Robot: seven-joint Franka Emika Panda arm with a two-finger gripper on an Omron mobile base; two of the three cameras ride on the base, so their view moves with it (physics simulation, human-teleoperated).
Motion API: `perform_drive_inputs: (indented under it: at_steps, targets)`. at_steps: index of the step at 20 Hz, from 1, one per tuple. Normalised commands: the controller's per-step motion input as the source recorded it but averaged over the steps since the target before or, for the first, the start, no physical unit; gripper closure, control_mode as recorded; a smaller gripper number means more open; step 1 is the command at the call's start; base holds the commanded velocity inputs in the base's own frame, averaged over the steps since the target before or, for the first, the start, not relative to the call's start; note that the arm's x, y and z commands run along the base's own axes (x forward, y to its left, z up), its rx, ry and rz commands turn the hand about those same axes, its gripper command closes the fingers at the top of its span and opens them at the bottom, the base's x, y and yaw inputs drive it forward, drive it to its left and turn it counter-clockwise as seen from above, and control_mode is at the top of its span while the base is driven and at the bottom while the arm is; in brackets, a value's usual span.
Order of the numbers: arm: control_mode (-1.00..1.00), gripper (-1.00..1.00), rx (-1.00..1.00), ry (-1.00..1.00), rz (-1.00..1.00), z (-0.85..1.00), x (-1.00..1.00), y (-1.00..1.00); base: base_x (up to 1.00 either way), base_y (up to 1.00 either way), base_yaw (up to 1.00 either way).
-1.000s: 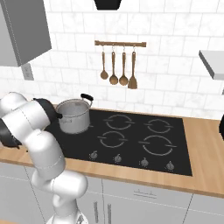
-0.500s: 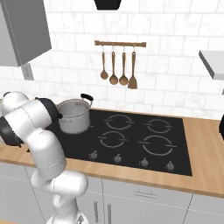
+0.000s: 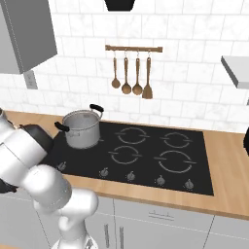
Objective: Pick the kettle from the counter and place it on a stove burner. Then turn the burner on.
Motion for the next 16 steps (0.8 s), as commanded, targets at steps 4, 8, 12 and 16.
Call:
perform_drive_inputs:
  at_steps: [4, 8, 12, 16]
  targets:
    - [-1.0, 1.0, 0.0, -0.11, -0.01, 0.51, -0.69, -0.01, 0.0, 0.0, 0.0]
    - [-1.0, 1.0, 0.0, -0.07, -0.04, 0.54, -0.64, -0.19, 0.0, 0.0, 0.0]
    - [-1.0, 1.0, 0.0, -0.06, -0.07, 0.52, -0.47, -0.49, 0.0, 0.0, 0.0]
    - [-1.0, 1.0, 0.0, -0.06, -0.04, 0.45, -0.41, -0.66, 0.0, 0.0, 0.0]
